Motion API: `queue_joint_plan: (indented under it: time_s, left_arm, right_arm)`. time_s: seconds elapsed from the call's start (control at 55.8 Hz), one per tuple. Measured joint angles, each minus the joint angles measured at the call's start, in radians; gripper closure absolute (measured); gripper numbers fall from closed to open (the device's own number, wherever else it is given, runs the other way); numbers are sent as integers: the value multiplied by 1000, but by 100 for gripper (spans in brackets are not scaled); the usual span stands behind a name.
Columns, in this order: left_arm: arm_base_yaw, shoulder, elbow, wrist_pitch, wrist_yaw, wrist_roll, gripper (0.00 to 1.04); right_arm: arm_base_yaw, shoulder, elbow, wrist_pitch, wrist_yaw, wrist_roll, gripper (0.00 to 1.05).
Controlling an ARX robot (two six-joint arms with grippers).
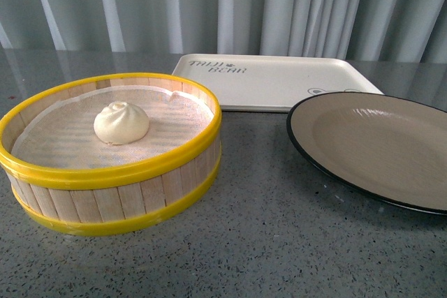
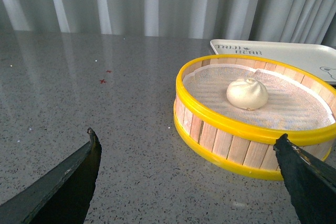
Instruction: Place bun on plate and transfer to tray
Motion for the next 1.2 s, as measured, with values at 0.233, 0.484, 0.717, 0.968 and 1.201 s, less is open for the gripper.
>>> queue_joint_plan:
  time_s: [0.233,0.484,0.717,0.968,1.201]
  left_arm:
    - [0,0,0,0,0,0,7]
    - [0,0,0,0,0,0,7]
    - [0,0,0,0,0,0,7]
    - [0,0,0,0,0,0,7]
    - [-26,59,40,-111,-82,-77,7]
  right_arm:
    - [0,0,0,0,0,0,9]
    - [0,0,0,0,0,0,9]
    - [0,0,0,0,0,0,9]
    - [0,0,0,0,0,0,9]
    - [0,0,0,0,0,0,9]
